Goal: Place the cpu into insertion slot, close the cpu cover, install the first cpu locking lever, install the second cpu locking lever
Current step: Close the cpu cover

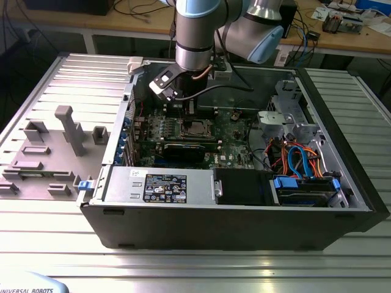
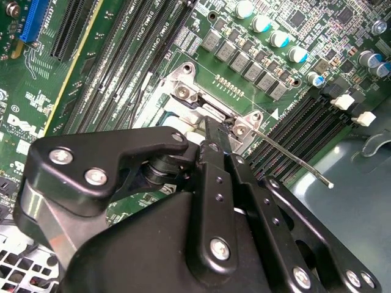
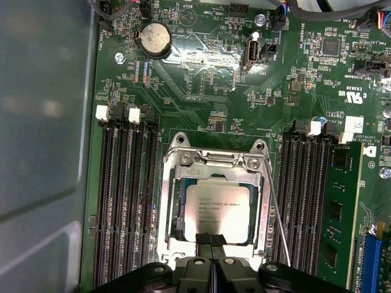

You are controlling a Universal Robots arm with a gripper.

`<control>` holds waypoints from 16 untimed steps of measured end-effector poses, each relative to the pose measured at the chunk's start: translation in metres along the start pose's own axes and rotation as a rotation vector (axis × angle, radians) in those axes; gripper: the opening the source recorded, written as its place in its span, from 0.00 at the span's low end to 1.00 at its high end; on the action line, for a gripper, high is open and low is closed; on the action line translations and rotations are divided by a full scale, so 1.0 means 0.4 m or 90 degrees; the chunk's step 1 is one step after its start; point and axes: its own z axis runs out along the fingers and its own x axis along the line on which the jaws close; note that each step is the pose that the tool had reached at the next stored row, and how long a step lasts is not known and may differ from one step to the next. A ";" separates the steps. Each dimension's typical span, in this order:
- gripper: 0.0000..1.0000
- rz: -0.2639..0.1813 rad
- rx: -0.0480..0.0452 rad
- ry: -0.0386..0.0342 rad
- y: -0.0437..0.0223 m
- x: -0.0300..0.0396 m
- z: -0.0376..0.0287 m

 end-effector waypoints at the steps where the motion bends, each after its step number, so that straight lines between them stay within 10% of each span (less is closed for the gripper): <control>1: 0.11 0.000 0.0000 -0.0001 0.000 0.000 0.000; 16: 0.11 0.000 -0.0003 -0.0003 0.016 -0.003 0.019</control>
